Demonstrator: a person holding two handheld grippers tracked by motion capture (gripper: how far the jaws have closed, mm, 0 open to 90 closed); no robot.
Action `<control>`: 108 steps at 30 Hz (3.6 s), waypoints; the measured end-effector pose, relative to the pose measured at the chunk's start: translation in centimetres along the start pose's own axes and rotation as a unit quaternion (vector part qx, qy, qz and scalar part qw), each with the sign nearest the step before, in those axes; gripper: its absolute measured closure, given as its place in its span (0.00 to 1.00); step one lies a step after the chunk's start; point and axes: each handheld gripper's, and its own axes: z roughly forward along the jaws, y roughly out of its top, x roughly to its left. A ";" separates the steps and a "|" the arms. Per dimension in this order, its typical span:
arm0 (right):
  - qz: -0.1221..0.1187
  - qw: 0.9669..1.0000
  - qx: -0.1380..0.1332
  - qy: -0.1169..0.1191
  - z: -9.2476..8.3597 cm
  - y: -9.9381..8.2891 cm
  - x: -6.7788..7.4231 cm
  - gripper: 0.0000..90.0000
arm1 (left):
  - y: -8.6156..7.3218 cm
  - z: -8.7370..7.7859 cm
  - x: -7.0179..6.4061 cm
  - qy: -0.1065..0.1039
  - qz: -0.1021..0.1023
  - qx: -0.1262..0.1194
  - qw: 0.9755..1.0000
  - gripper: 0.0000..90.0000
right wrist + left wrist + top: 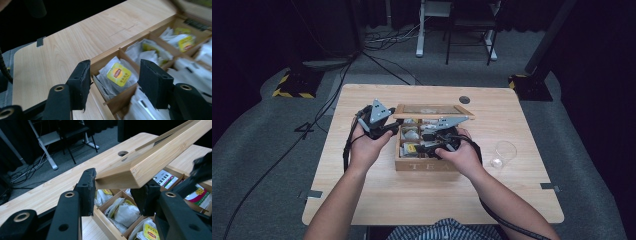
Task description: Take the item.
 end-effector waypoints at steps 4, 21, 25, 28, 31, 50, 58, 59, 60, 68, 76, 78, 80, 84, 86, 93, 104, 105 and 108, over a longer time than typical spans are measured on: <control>-0.011 1.000 0.003 -0.011 1.0 0.1 0.3 0.48 | 0.0 0.0 0.0 0.000 0.000 -0.001 1.000 0.62; -0.013 0.999 0.030 -0.034 5.7 -0.3 1.8 0.49 | 0.4 0.2 0.4 -0.001 -0.013 -0.017 1.000 0.62; -0.022 0.998 0.037 -0.052 6.2 -0.4 1.9 0.49 | 0.4 0.3 0.5 -0.003 -0.014 -0.020 1.000 0.62; -0.021 0.997 0.044 -0.059 6.3 -0.5 1.7 0.51 | 0.4 0.3 0.6 -0.004 -0.013 -0.020 1.000 0.62; -0.024 0.996 0.054 -0.060 6.4 -0.6 1.7 0.64 | 0.5 0.3 0.6 -0.003 -0.013 -0.020 1.000 0.62; -0.020 0.998 0.046 -0.048 5.9 -0.6 1.2 0.77 | 0.4 0.3 0.6 -0.002 -0.011 -0.019 1.000 0.62; -0.014 0.996 0.055 -0.068 6.9 -1.1 1.0 0.69 | 0.4 0.3 0.5 -0.003 -0.012 -0.021 1.000 0.62; -0.017 0.996 0.054 -0.064 6.8 -1.1 0.9 0.74 | 0.3 0.3 0.6 -0.003 -0.010 -0.020 1.000 0.62; -0.015 0.996 0.054 -0.063 6.7 -1.1 0.9 0.80 | 0.3 0.3 0.6 -0.003 -0.012 -0.021 1.000 0.62; -0.025 0.997 0.052 -0.057 6.2 -1.0 0.8 0.97 | 0.3 0.3 0.5 -0.003 -0.011 -0.019 1.000 0.62; -0.021 0.998 0.023 -0.049 4.8 -0.6 0.8 0.98 | 0.3 0.2 0.5 -0.003 -0.010 -0.018 1.000 0.62; -0.023 0.998 0.018 -0.050 4.4 -0.5 0.9 0.98 | 0.3 0.2 0.5 -0.003 -0.010 -0.017 1.000 0.62; -0.023 0.998 0.012 -0.050 4.0 -0.3 1.0 0.98 | 0.4 0.2 0.5 -0.003 -0.010 -0.018 1.000 0.62; -0.026 0.998 -0.006 -0.053 2.9 0.0 1.4 0.98 | 0.4 0.3 0.5 -0.003 -0.009 -0.017 1.000 0.62; -0.029 0.998 -0.014 -0.053 2.2 0.2 1.5 0.98 | 0.5 0.2 0.6 -0.003 -0.006 -0.016 1.000 0.62; -0.029 0.997 -0.038 -0.054 -0.5 0.6 1.7 0.98 | 0.5 0.3 0.6 -0.004 -0.008 -0.016 1.000 0.62; -0.025 0.996 -0.064 -0.065 -5.2 0.2 1.3 0.98 | 0.4 0.2 0.5 -0.001 -0.005 -0.013 1.000 0.62; -0.024 0.995 -0.067 -0.068 -5.7 0.1 1.3 0.98 | 0.4 0.2 0.5 -0.001 -0.005 -0.012 1.000 0.62; -0.019 0.994 -0.075 -0.077 -7.1 -0.2 1.0 0.98 | 0.4 0.2 0.4 0.000 -0.004 -0.011 1.000 0.62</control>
